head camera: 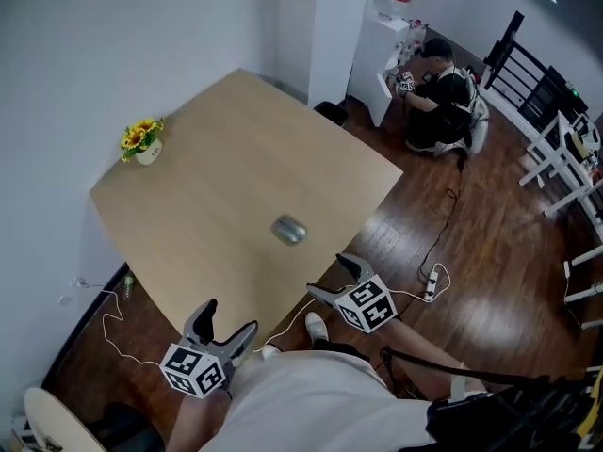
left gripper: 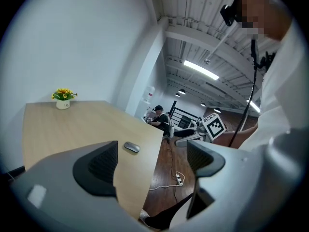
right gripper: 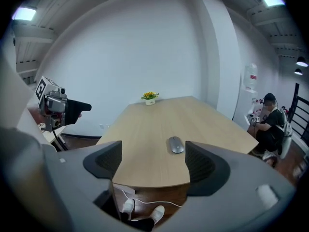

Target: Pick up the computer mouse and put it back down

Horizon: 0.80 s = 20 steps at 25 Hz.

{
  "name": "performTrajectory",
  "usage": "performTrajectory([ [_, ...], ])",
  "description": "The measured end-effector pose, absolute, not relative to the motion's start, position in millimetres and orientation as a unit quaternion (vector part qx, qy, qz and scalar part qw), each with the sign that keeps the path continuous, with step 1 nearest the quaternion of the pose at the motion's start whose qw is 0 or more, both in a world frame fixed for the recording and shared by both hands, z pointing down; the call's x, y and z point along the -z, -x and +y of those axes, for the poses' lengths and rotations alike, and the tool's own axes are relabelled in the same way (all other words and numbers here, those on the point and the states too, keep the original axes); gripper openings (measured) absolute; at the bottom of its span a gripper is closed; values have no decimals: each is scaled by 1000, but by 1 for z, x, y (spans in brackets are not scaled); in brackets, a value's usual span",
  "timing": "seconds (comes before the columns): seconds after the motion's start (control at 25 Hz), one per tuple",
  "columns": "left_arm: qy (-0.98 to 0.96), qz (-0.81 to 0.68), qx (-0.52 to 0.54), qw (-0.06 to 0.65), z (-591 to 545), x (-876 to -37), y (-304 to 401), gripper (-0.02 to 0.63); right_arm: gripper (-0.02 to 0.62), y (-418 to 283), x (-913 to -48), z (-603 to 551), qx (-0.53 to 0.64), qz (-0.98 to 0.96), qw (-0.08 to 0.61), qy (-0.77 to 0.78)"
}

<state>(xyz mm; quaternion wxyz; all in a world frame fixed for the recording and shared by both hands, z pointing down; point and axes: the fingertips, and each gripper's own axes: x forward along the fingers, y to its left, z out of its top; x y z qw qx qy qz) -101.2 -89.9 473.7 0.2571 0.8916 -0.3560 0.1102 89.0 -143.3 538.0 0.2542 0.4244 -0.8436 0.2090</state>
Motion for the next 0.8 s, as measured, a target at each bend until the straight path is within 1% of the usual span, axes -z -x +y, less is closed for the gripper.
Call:
performTrajectory([
  [0.2,-903,-328,-114,252,-80,-476,100,422,416,-88,-533,-123,-209,-834,250,-446],
  [0.64,-905,-313,-112,265,-58,-487,125,422,413,-61,-532,-100,-215,-822,265,-455],
  [0.8,-908,-309,-116,257,-59,-494,138,422,408,-50,-529,-92,-216,-821,262,-460],
])
